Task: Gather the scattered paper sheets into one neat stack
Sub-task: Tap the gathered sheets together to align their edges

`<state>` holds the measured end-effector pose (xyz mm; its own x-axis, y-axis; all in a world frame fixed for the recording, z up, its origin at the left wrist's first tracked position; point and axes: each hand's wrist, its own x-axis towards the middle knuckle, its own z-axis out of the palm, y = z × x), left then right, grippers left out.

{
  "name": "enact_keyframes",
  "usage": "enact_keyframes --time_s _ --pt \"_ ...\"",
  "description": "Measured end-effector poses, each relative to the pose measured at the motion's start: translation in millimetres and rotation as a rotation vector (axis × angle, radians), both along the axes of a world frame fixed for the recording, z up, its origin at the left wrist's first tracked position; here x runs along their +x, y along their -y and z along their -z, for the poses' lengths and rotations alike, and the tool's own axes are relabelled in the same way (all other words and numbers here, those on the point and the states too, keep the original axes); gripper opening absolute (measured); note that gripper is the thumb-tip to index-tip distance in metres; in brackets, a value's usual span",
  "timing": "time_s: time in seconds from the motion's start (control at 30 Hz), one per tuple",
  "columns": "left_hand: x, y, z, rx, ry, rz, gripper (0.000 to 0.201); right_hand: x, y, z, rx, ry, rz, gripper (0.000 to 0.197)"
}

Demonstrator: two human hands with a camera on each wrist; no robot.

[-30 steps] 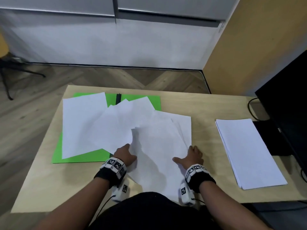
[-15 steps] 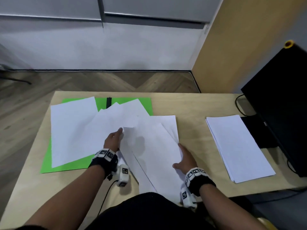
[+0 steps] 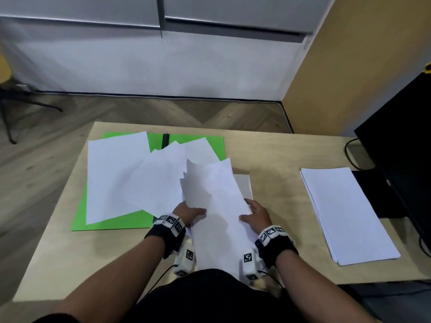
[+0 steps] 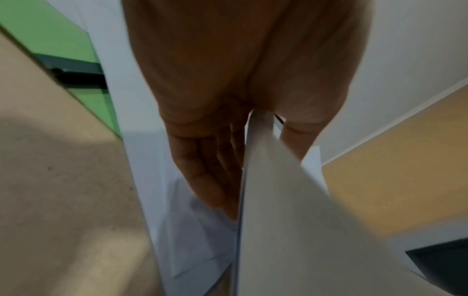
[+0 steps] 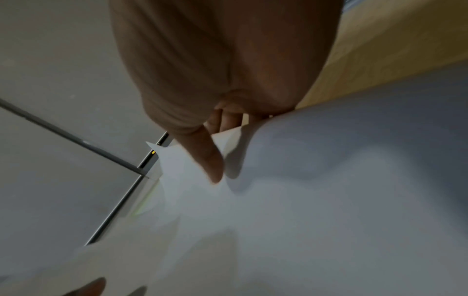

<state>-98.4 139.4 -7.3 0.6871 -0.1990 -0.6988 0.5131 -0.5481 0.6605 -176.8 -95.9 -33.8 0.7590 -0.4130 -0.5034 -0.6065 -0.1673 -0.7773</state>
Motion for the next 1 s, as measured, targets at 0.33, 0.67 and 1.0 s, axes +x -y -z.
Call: enact_keyframes --time_s 0.33,0.67,1.0 --pt "-8.4 -2.3 17.1 -0.066 0.017 -0.266 0.052 -23.6 22.2 -1.2 -0.216 -0.094 0.279 0.026" --pt "-11.6 23.5 7.4 0.2 0.047 -0.238 0.068 -25.9 -13.5 16.5 -0.364 -0.15 -0.156 0.061" --pt "-1.7 5.4 -37.3 -0.155 0.267 0.021 0.009 -33.6 7.3 7.3 0.054 0.082 0.375 0.061"
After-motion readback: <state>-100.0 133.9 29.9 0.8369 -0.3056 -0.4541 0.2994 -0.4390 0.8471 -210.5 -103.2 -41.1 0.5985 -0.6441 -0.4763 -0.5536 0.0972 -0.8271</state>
